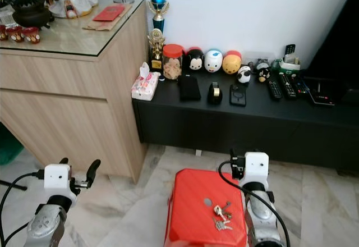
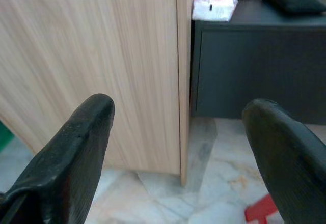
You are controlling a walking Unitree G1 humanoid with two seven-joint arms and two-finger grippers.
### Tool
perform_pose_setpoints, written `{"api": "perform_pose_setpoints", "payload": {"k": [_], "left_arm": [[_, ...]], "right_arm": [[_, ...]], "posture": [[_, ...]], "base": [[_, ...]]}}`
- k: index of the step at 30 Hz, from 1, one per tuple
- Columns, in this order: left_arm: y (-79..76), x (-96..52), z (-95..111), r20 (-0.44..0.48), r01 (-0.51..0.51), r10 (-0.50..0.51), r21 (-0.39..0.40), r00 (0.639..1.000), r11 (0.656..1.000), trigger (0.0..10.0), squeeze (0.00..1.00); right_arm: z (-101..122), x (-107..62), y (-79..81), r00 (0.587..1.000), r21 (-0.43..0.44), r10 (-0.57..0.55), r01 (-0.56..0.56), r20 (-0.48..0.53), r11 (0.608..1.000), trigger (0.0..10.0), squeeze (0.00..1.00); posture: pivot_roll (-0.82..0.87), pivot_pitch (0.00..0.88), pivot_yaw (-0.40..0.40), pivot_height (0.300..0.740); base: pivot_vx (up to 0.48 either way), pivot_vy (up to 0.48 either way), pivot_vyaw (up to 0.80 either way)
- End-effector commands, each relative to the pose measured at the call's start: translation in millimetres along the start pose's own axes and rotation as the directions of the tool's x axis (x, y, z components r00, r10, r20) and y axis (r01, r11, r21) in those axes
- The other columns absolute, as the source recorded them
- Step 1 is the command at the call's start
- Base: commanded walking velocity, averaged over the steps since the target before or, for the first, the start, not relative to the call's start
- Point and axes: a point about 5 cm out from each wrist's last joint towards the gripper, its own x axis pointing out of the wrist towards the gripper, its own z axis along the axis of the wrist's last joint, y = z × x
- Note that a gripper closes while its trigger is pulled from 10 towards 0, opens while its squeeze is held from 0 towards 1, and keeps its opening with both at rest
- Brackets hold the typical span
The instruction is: Hang keys on a hook
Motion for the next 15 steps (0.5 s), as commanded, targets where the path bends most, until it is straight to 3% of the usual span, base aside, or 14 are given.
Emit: {"api": "perform_pose_setpoints", "payload": {"k": [1,4,9,15], "left_arm": [[4.3,-2.5,-8.1,-0.049,-0.027,0.025,-0.047,0.999,0.999,10.0,0.00],[9.8,-4.0,-16.8,-0.100,-0.055,0.046,-0.085,0.994,0.995,10.0,0.00],[7.0,-9.0,-32.0,-0.176,-0.041,0.026,-0.083,0.984,0.996,10.0,0.00],[8.2,-9.7,-37.3,-0.201,-0.070,0.045,-0.117,0.978,0.991,10.0,0.00]], "right_arm": [[-2.0,1.0,2.3,1.000,-0.007,0.007,-0.007,-0.021,1.000,10.0,0.00],[-0.7,2.2,2.2,1.000,-0.006,-0.003,0.002,-0.017,1.000,10.0,0.00],[-1.5,3.1,2.8,1.000,-0.005,-0.007,0.007,-0.024,1.000,10.0,0.00],[-1.4,4.0,3.4,1.000,0.001,-0.004,0.004,-0.029,1.000,10.0,0.00]], "posture": [[0.13,0.000,-0.044,0.636],[0.14,0.000,-0.042,0.627],[0.14,0.000,-0.039,0.627],[0.13,0.000,-0.037,0.627]], "base": [[0.000,0.000,0.00],[0.000,0.000,0.00],[0.000,0.000,0.00],[0.000,0.000,0.00]]}}
